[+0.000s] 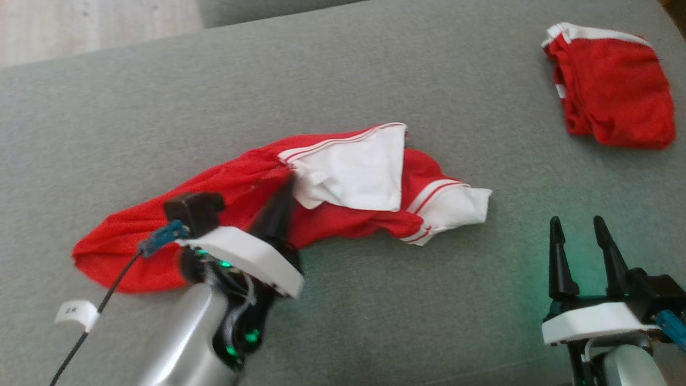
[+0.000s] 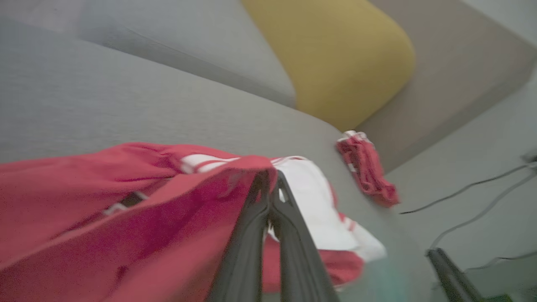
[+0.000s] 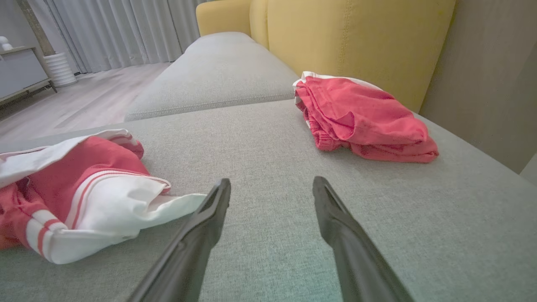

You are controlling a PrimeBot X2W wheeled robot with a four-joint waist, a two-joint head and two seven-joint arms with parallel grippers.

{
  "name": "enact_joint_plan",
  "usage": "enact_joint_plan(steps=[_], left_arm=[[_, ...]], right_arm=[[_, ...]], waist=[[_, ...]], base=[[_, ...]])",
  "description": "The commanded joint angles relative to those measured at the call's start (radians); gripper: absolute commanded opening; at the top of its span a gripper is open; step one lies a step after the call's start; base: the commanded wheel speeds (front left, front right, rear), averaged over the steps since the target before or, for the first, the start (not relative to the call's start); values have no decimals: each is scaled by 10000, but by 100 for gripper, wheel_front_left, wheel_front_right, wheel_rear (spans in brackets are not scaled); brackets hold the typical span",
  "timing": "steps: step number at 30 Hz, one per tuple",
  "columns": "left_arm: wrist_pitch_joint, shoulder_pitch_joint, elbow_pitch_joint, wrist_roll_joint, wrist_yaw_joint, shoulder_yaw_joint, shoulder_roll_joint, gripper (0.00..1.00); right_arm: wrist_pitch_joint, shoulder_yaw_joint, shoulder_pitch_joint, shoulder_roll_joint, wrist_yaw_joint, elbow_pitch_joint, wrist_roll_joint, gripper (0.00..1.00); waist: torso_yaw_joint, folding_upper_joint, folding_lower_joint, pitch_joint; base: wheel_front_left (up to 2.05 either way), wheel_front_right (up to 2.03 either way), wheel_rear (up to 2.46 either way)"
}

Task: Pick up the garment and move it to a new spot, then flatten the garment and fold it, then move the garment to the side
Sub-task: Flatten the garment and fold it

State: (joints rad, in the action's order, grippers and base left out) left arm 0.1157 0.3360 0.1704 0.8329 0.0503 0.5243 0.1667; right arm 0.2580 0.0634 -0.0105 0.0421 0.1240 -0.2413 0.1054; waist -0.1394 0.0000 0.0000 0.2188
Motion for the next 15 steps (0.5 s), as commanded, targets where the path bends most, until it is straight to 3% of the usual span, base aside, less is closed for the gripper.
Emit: enact_joint_plan(steps=[1,3,6,9,12,15], left_arm=[[207,-73,-829,303,-259,-165,61,0],[695,-720,-1911,874,-641,-7,323,0],[1433,-2000,-3643,1624,-936,136,1144,0],[2006,-3370,-4839,2152,-905,144,2146,0],[2174,-4354,-5070,2226,-748,19,2938,0],[2061,-5019,-4875,2230,-641,14,3183,0]], right_arm=[[38,-149,-61,81,67,244,-12,100],[38,-60,44,81,67,239,-57,100],[38,37,134,81,67,259,-106,100],[38,110,169,81,67,292,-144,100],[38,137,166,81,67,309,-194,100],[38,144,174,81,67,304,-232,100]], waist=[[235,0,0,-163],[451,0,0,-290],[772,0,0,-442],[1063,0,0,-508],[1293,0,0,-504],[1412,0,0,-524]], base=[[0,0,0],[0,0,0],[0,0,0],[0,0,0],[0,0,0],[0,0,0]])
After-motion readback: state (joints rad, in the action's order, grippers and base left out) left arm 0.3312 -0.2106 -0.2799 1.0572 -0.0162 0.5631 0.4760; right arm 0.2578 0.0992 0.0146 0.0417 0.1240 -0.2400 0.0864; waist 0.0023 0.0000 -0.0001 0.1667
